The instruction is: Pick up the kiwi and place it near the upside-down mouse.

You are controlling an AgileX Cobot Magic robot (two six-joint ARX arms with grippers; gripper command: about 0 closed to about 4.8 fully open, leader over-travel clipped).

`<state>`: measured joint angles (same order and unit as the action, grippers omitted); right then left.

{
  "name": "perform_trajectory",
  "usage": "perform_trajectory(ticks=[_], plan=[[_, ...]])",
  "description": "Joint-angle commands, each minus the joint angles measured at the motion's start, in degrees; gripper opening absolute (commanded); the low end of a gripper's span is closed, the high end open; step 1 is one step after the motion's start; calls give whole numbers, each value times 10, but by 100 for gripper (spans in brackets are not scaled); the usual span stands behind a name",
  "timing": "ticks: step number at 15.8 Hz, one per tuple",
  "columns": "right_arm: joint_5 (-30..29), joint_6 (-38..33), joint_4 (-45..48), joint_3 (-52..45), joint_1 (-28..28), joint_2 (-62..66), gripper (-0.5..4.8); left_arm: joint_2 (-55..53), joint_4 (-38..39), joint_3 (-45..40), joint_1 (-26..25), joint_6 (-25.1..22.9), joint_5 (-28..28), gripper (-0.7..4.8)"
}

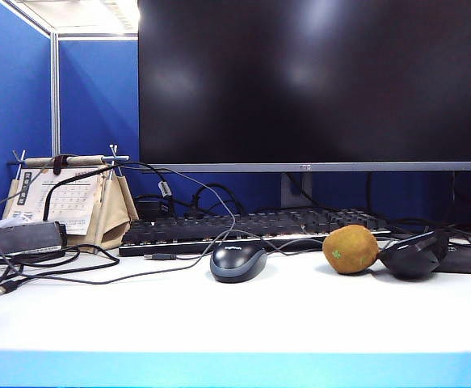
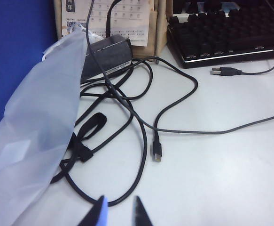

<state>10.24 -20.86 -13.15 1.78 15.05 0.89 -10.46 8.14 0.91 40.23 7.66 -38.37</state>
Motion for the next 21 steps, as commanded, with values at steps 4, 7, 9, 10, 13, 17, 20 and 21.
perform_trajectory(ticks=[4,7,9,10,13,17,20,21], plan=[[-31,76,-3,-4,2,0,-1,-1,-7,-3,0,6,5,81],[-60,71,-2,-4,2,0,-1,0,-57,-3,0,117,43,81],[-136,58,23,-3,2,0,-1,0,-56,3,0,129,118,81],[-176,59,60,-2,2,0,0,0,-58,10,0,133,223,67],[-144,59,162,18,1,0,111,0,-85,23,0,135,405,54],[-128,59,257,78,1,70,150,0,-125,25,0,123,463,54],[-156,66,315,181,1,257,225,0,-120,25,0,126,461,54],[-167,76,318,225,2,323,268,0,-120,25,0,127,461,54]])
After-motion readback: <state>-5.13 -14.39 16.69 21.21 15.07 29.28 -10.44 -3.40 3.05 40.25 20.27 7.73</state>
